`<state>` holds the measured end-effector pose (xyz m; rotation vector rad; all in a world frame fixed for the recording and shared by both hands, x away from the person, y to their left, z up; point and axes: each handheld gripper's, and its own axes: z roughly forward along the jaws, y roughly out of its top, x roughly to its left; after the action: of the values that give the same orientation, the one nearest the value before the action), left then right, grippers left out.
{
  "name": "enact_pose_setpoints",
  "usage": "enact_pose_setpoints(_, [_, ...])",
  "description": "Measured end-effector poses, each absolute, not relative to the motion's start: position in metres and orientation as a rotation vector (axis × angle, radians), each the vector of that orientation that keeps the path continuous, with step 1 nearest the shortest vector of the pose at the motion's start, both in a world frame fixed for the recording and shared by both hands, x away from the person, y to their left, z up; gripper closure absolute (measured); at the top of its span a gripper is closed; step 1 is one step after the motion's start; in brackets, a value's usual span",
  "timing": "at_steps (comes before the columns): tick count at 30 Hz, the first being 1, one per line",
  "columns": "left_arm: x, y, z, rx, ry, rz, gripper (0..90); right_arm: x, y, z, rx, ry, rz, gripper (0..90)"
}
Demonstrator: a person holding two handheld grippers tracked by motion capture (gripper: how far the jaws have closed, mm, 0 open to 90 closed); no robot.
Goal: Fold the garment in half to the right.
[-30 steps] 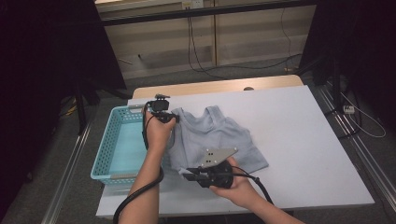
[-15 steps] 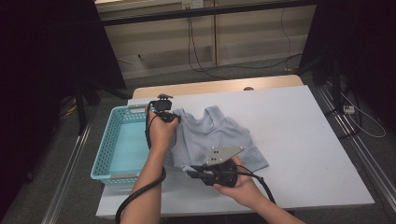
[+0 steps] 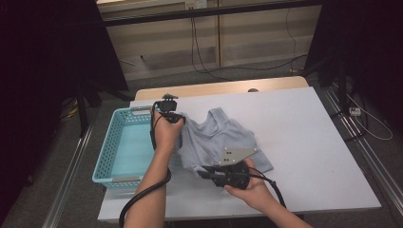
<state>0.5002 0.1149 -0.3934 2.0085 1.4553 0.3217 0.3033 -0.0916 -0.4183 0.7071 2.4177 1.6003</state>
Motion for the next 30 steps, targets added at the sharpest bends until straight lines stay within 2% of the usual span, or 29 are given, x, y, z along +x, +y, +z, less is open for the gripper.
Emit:
enact_pose_setpoints(16, [0.505,0.093,-0.385,2.020,1.398,0.321,85.3,0.300,-0.122,-0.415,0.783,2.346,1.574,81.7])
enact_pose_setpoints(25, [0.506,0.068,-0.381,2.022,1.300,0.288,84.8,0.298,-0.170,-0.422,0.928,2.254,1.483,82.4])
enact_pose_setpoints(28, [0.504,0.061,-0.378,2.030,1.238,0.300,81.0,0.297,-0.184,-0.430,0.960,2.252,1.430,82.8])
enact_pose_setpoints(30, [0.504,0.058,-0.377,2.017,1.207,0.302,74.3,0.297,-0.191,-0.434,0.985,2.244,1.418,83.2])
